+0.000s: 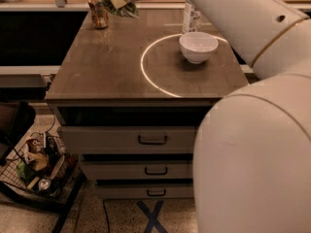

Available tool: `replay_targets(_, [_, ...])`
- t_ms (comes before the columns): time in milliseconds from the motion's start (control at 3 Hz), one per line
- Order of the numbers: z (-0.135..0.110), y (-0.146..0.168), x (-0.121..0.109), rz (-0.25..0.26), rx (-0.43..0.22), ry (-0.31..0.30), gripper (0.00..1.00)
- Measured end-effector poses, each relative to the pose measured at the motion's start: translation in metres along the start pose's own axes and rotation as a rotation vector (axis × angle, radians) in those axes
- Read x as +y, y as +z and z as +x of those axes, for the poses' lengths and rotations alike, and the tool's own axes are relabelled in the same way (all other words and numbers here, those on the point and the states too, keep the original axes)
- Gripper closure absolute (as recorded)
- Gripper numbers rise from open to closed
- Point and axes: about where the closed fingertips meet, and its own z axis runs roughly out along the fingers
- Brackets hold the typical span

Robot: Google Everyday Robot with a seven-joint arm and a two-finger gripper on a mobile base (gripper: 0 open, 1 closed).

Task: Move green jalapeno chip bag near orange can

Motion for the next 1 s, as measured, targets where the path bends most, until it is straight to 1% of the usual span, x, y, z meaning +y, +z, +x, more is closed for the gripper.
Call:
replay_targets(667, [0.012,0.063,-0.031,0.045,0.057,0.062,1.00])
replay_targets(1000, [0.025,0.101,-0.046,0.070,0.076,0.101,1.00])
